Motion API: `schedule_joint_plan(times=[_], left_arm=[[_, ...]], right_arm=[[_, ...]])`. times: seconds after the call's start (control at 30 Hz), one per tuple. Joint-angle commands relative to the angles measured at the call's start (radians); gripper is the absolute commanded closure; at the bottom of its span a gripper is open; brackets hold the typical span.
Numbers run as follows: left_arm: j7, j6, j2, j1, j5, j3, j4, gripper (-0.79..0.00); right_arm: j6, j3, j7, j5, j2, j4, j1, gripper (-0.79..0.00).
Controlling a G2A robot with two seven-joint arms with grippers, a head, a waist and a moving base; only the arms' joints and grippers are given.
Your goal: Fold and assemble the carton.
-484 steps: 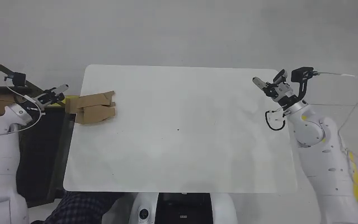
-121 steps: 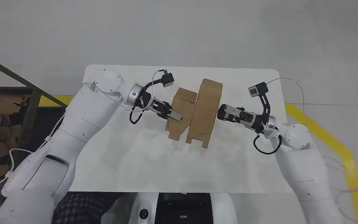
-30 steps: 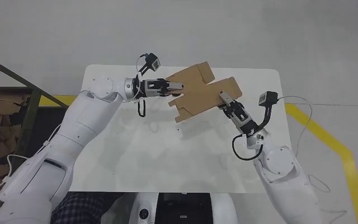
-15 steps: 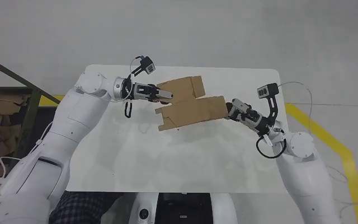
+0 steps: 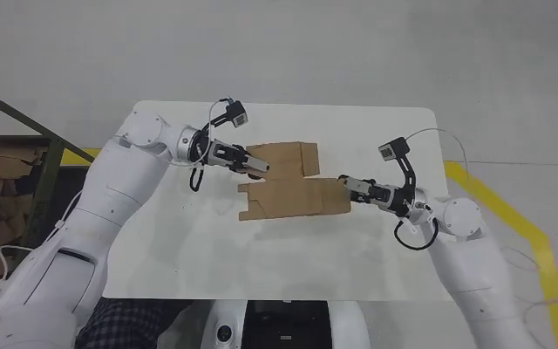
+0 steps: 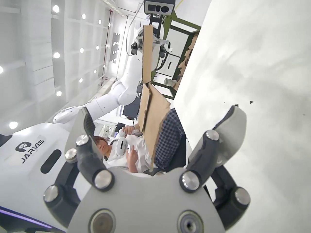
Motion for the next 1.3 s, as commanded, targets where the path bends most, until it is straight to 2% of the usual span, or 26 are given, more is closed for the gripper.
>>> schedule_joint_plan(times=[0.0,0.07,0.17,0.2,0.27,0.3,0.33,0.37,0.53,0.73,0.93,1.17,1.2,1.23,1.27], left_arm=[[0.004,-0.004,-0.001,0.0,0.011,0.004,-0.003,0.0],[0.007,-0.006,-0.002,-0.001,0.021,0.009,-0.004,0.0],[0.01,-0.01,-0.002,-0.004,0.028,0.012,-0.003,0.0],[0.011,-0.011,-0.002,-0.005,0.03,0.013,-0.002,0.0],[0.015,-0.015,-0.002,-0.007,0.036,0.014,-0.001,0.0],[0.016,-0.015,-0.002,-0.008,0.039,0.015,0.0,0.0],[0.017,-0.017,-0.002,-0.01,0.041,0.015,0.0,0.0],[0.017,-0.017,-0.002,-0.011,0.044,0.016,0.001,0.0],[0.019,-0.019,-0.003,-0.014,0.05,0.023,0.007,0.0],[0.017,-0.017,-0.005,-0.021,0.051,0.032,0.015,0.0],[0.011,-0.011,-0.005,-0.027,0.048,0.037,0.006,0.0],[0.011,-0.011,-0.004,-0.027,0.042,0.038,0.003,0.0],[0.012,-0.012,-0.004,-0.027,0.04,0.038,0.002,-0.185],[0.016,-0.016,-0.003,-0.026,0.039,0.037,0.001,-0.449],[0.02,-0.02,-0.003,-0.025,0.039,0.035,0.0,-0.785]], right_arm=[[0.008,-0.01,0.012,0.005,0.0,-0.003,0.001,-0.785],[0.016,-0.019,0.019,0.012,0.0,-0.004,0.002,-0.785],[0.023,-0.033,0.035,0.009,0.001,-0.004,0.004,-0.699],[0.021,-0.037,0.04,0.006,0.001,-0.003,0.005,-0.631],[0.019,-0.044,0.048,0.006,0.002,-0.002,0.005,-0.548],[0.018,-0.046,0.05,0.006,0.003,-0.001,0.005,-0.422],[0.017,-0.047,0.052,0.008,0.003,0.001,0.005,-0.354],[0.016,-0.049,0.051,0.008,0.003,0.002,0.005,-0.329],[0.012,-0.055,0.051,-0.004,0.006,0.008,0.008,-0.243],[0.013,-0.063,0.056,-0.024,0.01,0.011,0.013,-0.179],[0.015,-0.067,0.049,-0.042,0.013,0.014,0.016,0.0],[0.012,-0.073,0.051,-0.042,0.017,0.014,0.018,0.0],[0.011,-0.073,0.049,-0.042,0.017,0.014,0.018,0.0],[0.01,-0.073,0.046,-0.041,0.018,0.014,0.018,0.0],[0.009,-0.072,0.042,-0.037,0.018,0.013,0.017,0.0]])
